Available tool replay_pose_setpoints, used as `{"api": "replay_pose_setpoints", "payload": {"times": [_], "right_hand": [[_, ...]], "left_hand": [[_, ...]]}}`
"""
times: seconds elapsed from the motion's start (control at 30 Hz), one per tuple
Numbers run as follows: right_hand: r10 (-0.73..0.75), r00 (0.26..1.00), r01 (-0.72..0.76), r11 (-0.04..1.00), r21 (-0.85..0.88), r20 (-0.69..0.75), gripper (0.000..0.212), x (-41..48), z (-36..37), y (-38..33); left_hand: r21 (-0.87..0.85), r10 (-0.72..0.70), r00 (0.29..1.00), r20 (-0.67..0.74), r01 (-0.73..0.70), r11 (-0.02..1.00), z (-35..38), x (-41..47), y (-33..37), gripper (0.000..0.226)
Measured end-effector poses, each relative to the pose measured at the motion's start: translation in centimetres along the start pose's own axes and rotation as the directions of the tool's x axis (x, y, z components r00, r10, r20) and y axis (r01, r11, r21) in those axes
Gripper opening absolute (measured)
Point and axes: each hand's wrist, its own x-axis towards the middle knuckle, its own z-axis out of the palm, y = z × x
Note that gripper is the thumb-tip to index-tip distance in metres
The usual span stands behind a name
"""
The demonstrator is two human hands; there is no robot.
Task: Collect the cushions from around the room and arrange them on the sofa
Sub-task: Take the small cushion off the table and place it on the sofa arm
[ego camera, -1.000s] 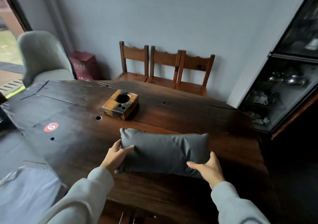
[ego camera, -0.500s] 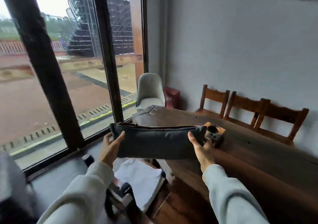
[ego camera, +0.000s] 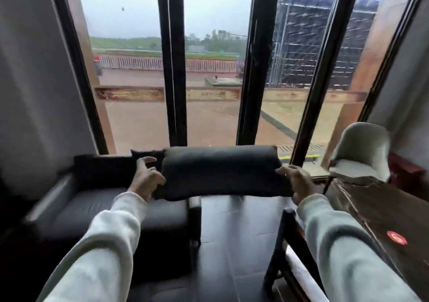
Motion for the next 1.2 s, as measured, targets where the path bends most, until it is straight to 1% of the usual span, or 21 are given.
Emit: {"api": "replay_pose_setpoints", "payload": {"times": [0.03,0.07,0.13,0.17,0.23,0.3,0.37,0.43,0.5,0.6,0.7,0.87,0.97,1.0,1.03,1.1,1.2], "right_hand": [[-0.008,0.998,0.008,1.000,-0.010,0.060,0.017,1.0,2.6,0.5],[-0.027,0.992,0.031,0.999,-0.035,0.122,0.032,2.1,5.6,1.1],[-0.054,0.983,0.068,0.995,-0.074,0.178,0.055,4.5,11.2,2.8],[-0.049,0.976,0.067,0.995,-0.078,0.212,0.061,5.8,13.7,3.7],[-0.005,0.956,0.021,0.998,-0.051,0.293,0.058,8.3,18.7,5.3],[0.067,0.925,-0.059,0.998,-0.032,0.374,0.044,11.4,23.7,7.2],[0.121,0.917,-0.117,0.993,-0.035,0.380,0.031,14.8,28.6,8.7],[0.129,0.926,-0.139,0.990,0.004,0.354,0.018,18.6,33.1,10.1],[0.132,0.942,-0.157,0.986,0.056,0.309,0.010,22.3,37.3,11.1],[0.141,0.965,-0.160,0.985,0.067,0.221,0.006,26.9,42.4,11.8],[0.163,0.971,-0.175,0.983,0.051,0.176,0.006,31.2,46.1,12.0],[0.169,0.980,-0.175,0.983,0.054,0.102,0.004,37.1,51.0,13.2],[0.167,0.986,-0.169,0.981,0.094,0.023,0.005,40.3,53.9,15.0],[0.167,0.986,-0.166,0.981,0.103,-0.003,0.007,41.2,54.8,15.6],[0.169,0.985,-0.165,0.981,0.106,-0.031,0.009,42.1,55.7,16.2],[0.183,0.978,-0.168,0.976,0.141,-0.099,0.008,43.9,57.4,17.9],[0.213,0.942,-0.161,0.965,0.209,-0.259,0.012,45.4,59.6,21.3]], "left_hand": [[0.023,0.032,0.999,-0.011,-0.031,0.999,-2.0,0.7,0.1,0.076],[0.045,0.057,0.998,-0.036,-0.056,0.997,-3.2,1.5,0.2,0.076],[0.073,0.089,0.986,-0.142,-0.079,0.994,-6.4,4.0,-0.2,0.074],[0.113,0.110,0.978,-0.178,-0.091,0.989,-8.3,6.0,-0.4,0.077],[0.194,0.110,0.975,-0.193,-0.072,0.978,-10.9,9.6,-0.6,0.085],[0.226,0.075,0.978,-0.196,-0.029,0.974,-13.1,14.3,-1.2,0.089],[0.240,0.045,0.975,-0.219,0.009,0.971,-15.0,19.8,-1.5,0.092],[0.295,0.028,0.965,-0.262,0.052,0.954,-16.5,25.9,-2.0,0.094],[0.308,0.004,0.961,-0.276,0.084,0.948,-17.8,31.7,-1.9,0.097],[0.300,-0.034,0.972,-0.232,0.105,0.948,-18.7,39.6,-1.4,0.097],[0.307,-0.060,0.979,-0.195,0.119,0.944,-18.7,45.5,-0.7,0.090],[0.309,-0.106,0.986,-0.126,0.140,0.941,-18.8,55.6,-1.1,0.087],[0.310,-0.129,0.991,-0.033,0.133,0.941,-18.5,62.7,-1.9,0.068],[0.322,-0.141,0.990,0.006,0.132,0.938,-18.3,65.3,-2.2,0.067],[0.337,-0.154,0.987,0.048,0.129,0.932,-18.1,68.0,-2.5,0.071],[0.353,-0.170,0.975,0.146,0.109,0.929,-17.6,73.7,-3.4,0.073],[0.416,-0.152,0.939,0.308,0.010,0.909,-15.9,81.5,-5.5,0.060]]}}
